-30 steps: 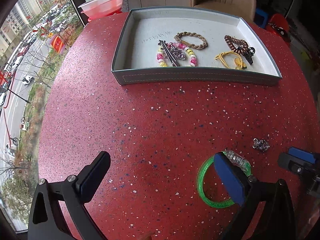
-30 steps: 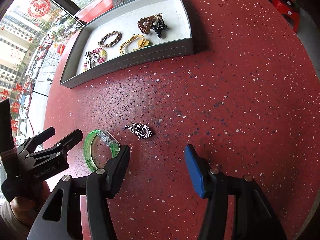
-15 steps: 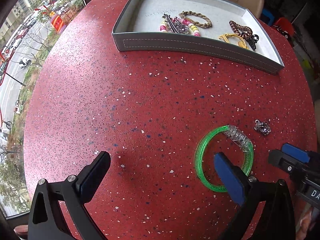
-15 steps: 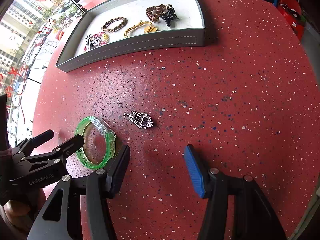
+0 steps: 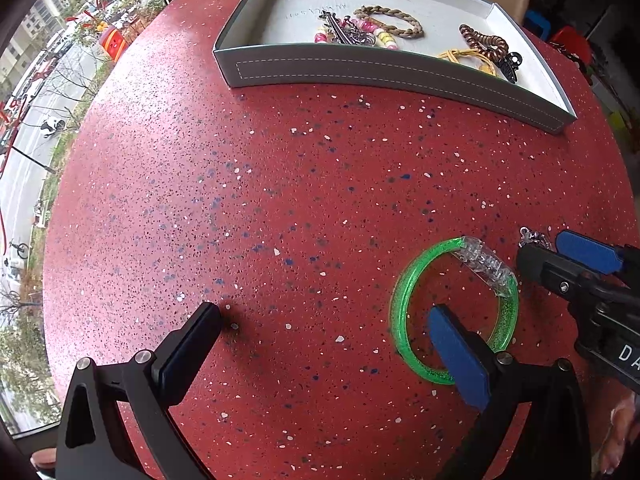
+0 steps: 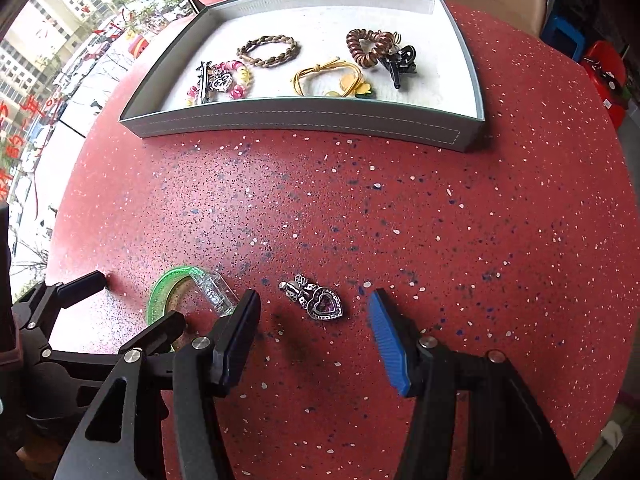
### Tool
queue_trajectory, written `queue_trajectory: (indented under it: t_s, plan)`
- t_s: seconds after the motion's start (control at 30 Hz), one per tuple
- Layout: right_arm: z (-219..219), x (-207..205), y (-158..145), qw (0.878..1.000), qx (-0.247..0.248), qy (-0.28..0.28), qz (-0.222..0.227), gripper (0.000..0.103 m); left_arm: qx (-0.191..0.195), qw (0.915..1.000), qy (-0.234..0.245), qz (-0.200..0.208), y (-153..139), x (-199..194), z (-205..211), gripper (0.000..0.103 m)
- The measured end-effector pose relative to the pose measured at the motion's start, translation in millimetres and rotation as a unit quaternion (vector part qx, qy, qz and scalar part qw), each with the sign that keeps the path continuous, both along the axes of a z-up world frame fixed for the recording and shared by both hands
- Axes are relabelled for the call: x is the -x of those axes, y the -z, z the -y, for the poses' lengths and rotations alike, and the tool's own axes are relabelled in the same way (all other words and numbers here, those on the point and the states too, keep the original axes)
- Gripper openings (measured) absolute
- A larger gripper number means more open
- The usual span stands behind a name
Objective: Organize jewelry
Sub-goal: 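Grasp the small silver charm with the right tool while the left tool grasps the green bangle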
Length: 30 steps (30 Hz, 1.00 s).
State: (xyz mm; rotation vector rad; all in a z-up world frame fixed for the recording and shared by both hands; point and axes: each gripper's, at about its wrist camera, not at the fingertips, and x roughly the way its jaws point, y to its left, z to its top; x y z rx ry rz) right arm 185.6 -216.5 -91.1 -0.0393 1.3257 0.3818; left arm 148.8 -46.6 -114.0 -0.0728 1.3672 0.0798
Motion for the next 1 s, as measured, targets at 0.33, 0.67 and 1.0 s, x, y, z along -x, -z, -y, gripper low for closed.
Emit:
queue_trajectory:
  t_s: [0.33,0.67,1.0]
  plan:
    - [-17,-1,1,0.999,0.035,-0.022,0.020,0.050,-0.001,1.0000,0.004,0.003,3,5,3,0.103]
    - [-14,-1,-2,0.999,0.037,-0.020,0.021,0.022,-0.001,0.9994,0.032,0.012,-11,5,19,0.093]
    - [-7,6,1,1.000,0.019,-0.004,0.017,0.019,0.000,0.9985,0.054,0.011,-13,1,35,0.078]
